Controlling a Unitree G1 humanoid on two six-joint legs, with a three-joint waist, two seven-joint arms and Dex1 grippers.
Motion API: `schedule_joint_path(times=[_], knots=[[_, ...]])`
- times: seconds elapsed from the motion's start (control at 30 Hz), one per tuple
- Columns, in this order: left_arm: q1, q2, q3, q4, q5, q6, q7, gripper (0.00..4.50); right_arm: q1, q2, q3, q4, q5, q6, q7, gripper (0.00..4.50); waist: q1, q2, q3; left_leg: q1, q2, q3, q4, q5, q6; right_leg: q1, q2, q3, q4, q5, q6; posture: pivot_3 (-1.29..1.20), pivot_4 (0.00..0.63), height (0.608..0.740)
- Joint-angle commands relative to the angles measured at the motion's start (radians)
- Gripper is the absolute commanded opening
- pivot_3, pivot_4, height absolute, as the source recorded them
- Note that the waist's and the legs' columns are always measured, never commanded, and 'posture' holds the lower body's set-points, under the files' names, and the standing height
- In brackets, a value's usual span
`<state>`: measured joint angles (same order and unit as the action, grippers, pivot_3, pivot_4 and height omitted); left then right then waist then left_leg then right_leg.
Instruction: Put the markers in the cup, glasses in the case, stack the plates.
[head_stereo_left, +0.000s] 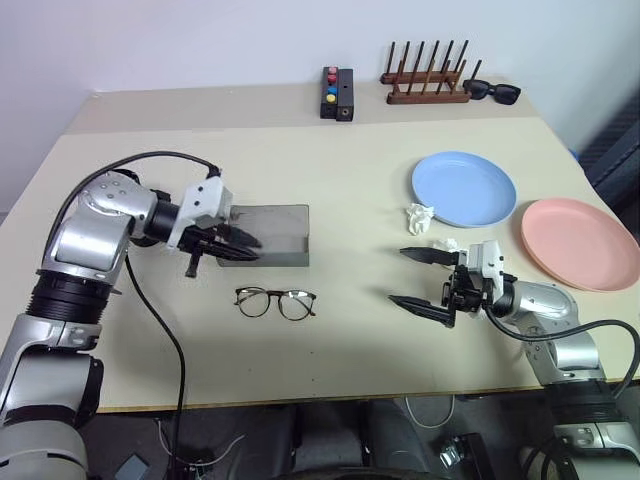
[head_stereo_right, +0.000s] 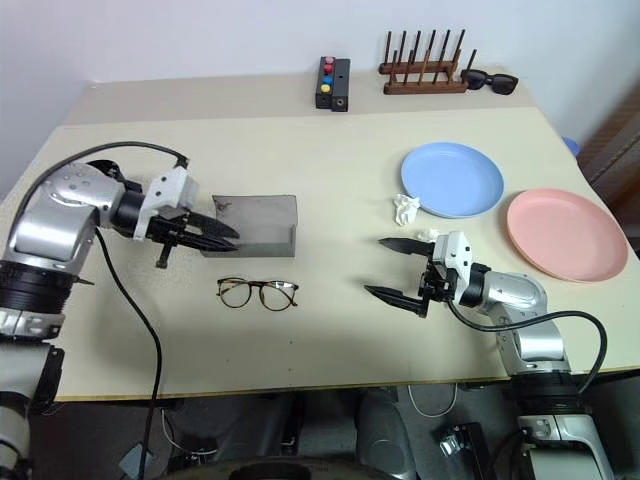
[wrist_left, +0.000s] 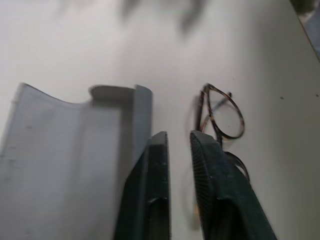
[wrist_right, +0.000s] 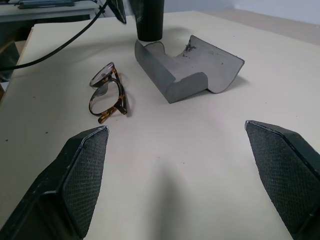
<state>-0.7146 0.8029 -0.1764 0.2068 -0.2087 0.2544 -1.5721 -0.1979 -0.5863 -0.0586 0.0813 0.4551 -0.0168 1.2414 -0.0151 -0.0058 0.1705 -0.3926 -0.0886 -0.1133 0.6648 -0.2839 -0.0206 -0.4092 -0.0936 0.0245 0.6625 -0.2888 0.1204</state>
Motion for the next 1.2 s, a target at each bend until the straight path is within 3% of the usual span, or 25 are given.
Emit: schedule_joint_path(times=[0.03, 0.43, 1.2], knots=[[-0.011, 0.007, -0.010, 0.000, 0.001, -0.019, -0.021, 0.95, -0.002, 0.005, -0.015, -0.024, 0.010, -0.018, -0.006, 4.50, 0.002, 0.000, 0.000, 0.000, 0.000, 0.000, 0.000, 0.000, 0.000, 0.000, 0.000, 0.000, 0.000, 0.000, 0.000, 0.00, 0.150, 0.740], [-0.048, 0.029, -0.183, 0.069, -0.014, -0.111, -0.042, 0.95, 0.008, 0.007, -0.013, -0.039, 0.012, -0.017, -0.025, 4.50, 0.002, 0.000, 0.000, 0.000, 0.000, 0.000, 0.000, 0.000, 0.000, 0.000, 0.000, 0.000, 0.000, 0.000, 0.000, 0.00, 0.150, 0.740], [-0.178, 0.005, -0.399, 0.193, -0.060, -0.218, -0.042, 0.95, 0.047, 0.010, -0.017, -0.071, 0.015, -0.024, -0.050, 4.50, 0.002, 0.000, 0.000, 0.000, 0.000, 0.000, 0.000, 0.000, 0.000, 0.000, 0.000, 0.000, 0.000, 0.000, 0.000, 0.00, 0.150, 0.740]])
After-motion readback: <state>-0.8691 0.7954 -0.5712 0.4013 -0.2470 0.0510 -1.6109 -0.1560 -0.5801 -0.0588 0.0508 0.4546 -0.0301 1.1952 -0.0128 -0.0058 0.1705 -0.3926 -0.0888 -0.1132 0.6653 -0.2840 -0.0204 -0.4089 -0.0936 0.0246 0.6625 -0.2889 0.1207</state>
